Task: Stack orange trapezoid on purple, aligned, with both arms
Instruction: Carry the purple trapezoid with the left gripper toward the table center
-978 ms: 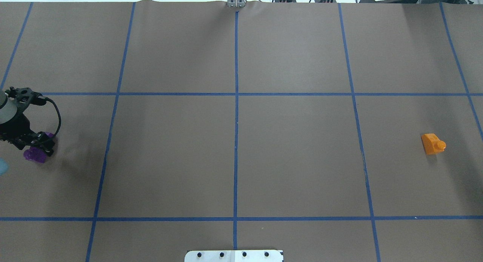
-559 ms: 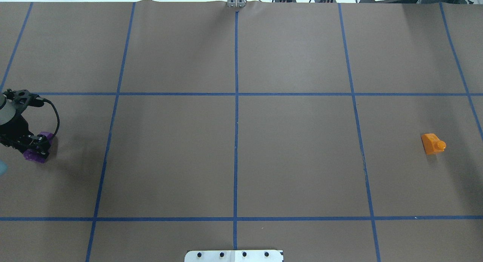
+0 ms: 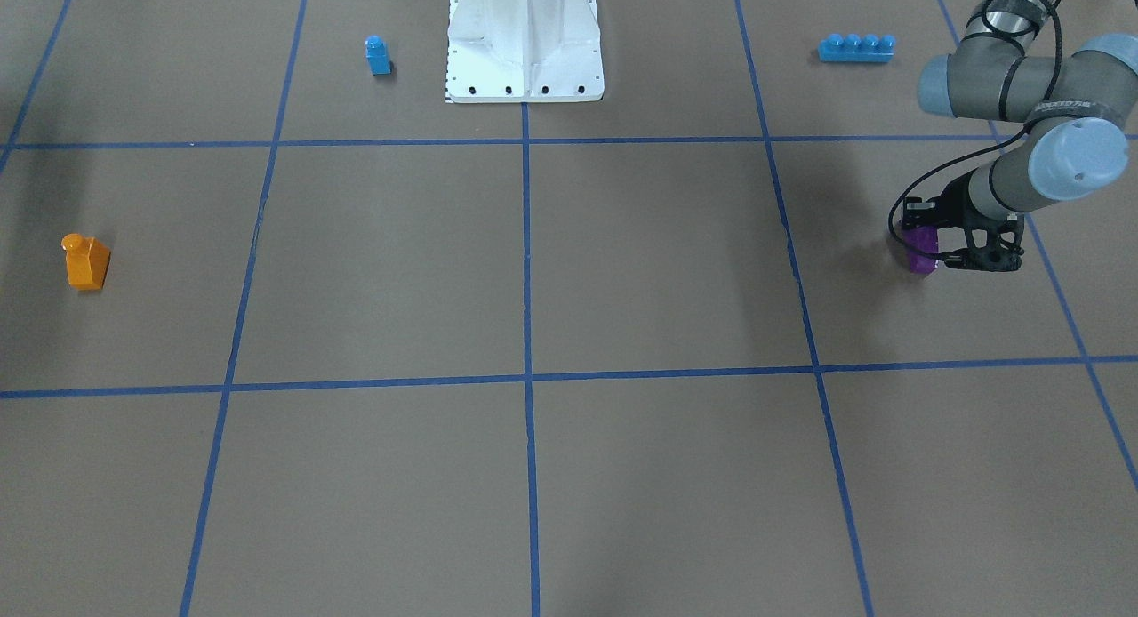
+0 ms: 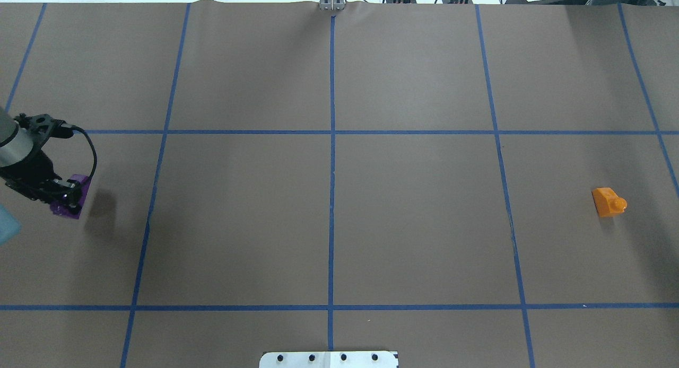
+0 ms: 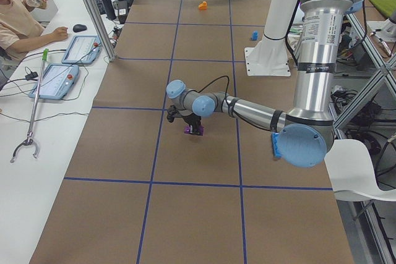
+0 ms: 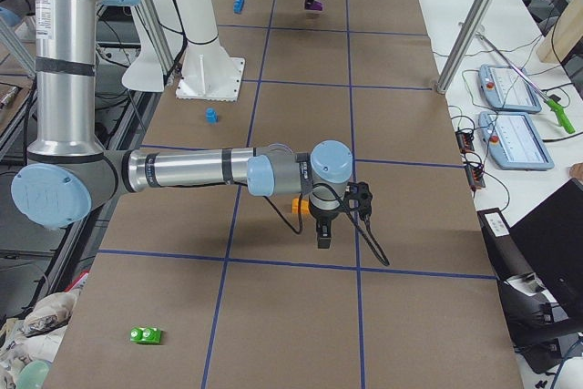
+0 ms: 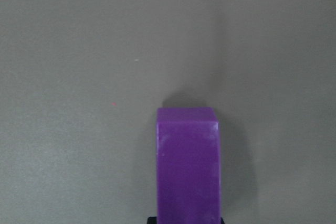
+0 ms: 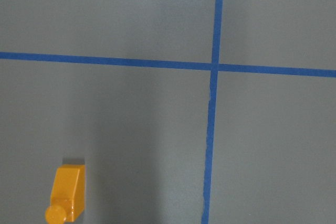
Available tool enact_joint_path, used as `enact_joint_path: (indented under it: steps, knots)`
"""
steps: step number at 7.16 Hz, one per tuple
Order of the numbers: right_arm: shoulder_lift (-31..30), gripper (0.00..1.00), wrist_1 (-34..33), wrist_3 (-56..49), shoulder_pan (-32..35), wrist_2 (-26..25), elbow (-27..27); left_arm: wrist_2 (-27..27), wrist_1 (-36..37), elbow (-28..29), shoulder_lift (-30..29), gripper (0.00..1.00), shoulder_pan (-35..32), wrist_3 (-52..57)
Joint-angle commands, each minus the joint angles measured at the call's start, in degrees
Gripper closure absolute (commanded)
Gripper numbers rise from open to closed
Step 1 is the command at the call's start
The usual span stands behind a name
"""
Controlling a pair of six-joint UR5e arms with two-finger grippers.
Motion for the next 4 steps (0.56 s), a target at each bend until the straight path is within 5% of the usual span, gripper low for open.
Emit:
enact_joint_path:
  steps: [1, 4]
  knots:
    - [-0.2, 0.00, 3.6, 0.0, -2.1, 0.0, -0.3, 0.4, 19.2, -2.8, -20.2, 1.00, 2.4, -4.7]
    - [-0.5, 0.00, 3.9, 0.0, -4.2, 0.2, -0.1, 5.8, 20.7, 3.3, -35.0, 1.00, 11.2, -12.5]
